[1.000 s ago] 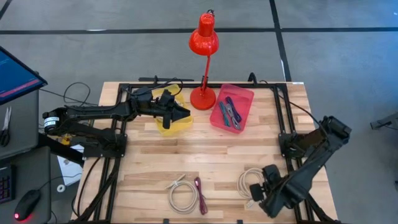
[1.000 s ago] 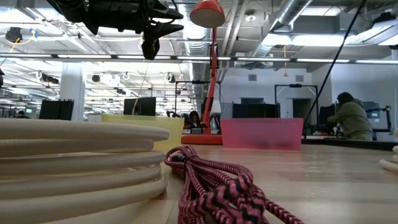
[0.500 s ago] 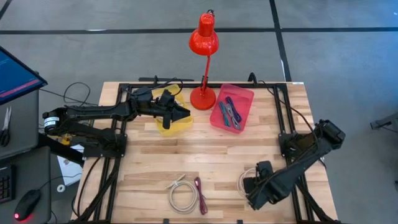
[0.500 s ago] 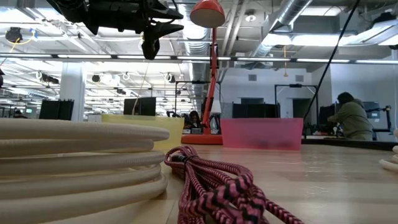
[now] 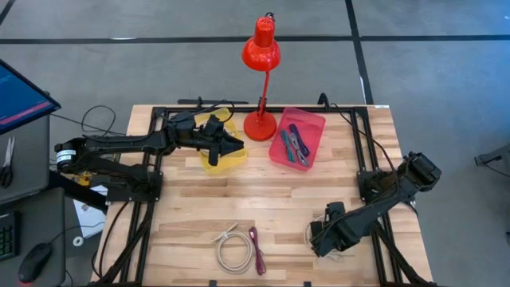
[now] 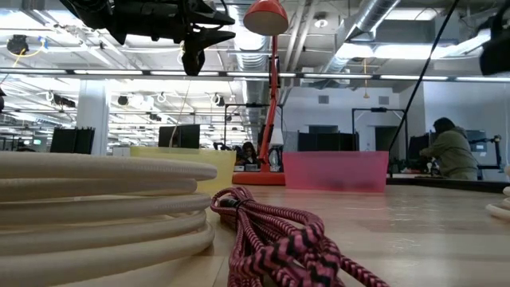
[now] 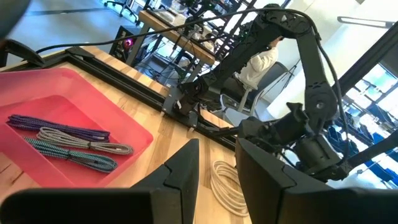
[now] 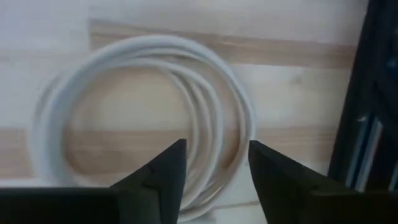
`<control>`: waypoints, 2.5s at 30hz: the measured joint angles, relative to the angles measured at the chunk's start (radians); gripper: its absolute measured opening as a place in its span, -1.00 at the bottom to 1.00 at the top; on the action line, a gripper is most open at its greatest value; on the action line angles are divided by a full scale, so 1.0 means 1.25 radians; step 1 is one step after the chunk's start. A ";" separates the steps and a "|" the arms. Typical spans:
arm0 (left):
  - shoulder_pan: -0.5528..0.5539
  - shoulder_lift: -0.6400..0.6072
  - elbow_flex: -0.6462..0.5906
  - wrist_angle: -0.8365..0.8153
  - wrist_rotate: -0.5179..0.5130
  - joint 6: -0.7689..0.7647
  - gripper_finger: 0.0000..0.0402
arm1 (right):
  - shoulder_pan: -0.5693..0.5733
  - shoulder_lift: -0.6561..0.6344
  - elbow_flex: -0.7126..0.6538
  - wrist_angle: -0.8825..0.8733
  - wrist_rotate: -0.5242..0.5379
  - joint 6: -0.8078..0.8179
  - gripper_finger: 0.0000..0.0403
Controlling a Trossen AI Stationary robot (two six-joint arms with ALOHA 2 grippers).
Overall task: Pick & Place USB Port
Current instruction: Put the light brown USB cable into the yellow bin
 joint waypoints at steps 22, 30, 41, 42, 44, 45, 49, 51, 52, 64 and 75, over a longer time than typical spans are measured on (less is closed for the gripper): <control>0.000 0.000 0.000 0.000 0.000 0.000 -0.48 | 0.026 -0.003 -0.177 0.231 -0.065 0.015 -0.44; 0.000 0.000 0.000 0.000 0.000 0.000 -0.48 | 0.055 -0.001 -0.179 0.187 -0.066 0.009 -0.93; 0.000 -0.002 0.000 0.000 0.000 0.000 -0.50 | 0.048 -0.101 -0.180 0.135 0.082 -0.019 -0.98; 0.000 -0.005 0.000 -0.001 0.000 0.000 -0.51 | 0.044 -0.117 -0.180 0.123 0.102 -0.023 -0.98; 0.000 -0.010 0.000 0.003 0.000 0.000 -0.52 | 0.029 -0.153 -0.180 0.097 0.134 -0.036 -0.99; 0.000 -0.015 0.000 -0.002 0.000 0.000 -0.53 | 0.019 -0.171 -0.180 0.089 0.155 -0.048 -0.99; 0.000 -0.034 0.000 0.003 0.000 0.000 -0.54 | -0.041 -0.231 -0.180 0.079 0.259 -0.109 -0.99; 0.000 -0.046 0.000 0.001 0.000 -0.005 -0.54 | -0.078 -0.255 -0.178 0.081 0.314 -0.149 -0.99; 0.000 -0.052 0.000 0.001 0.000 -0.006 -0.54 | -0.097 -0.264 -0.173 0.080 0.342 -0.173 -1.00; 0.000 -0.083 0.000 0.004 0.000 -0.219 -0.54 | -0.331 -0.300 0.004 0.127 0.599 -0.597 -1.00; -0.001 -0.083 0.000 0.043 0.003 -0.446 -0.53 | -0.483 -0.299 0.070 0.459 0.646 -1.036 -1.00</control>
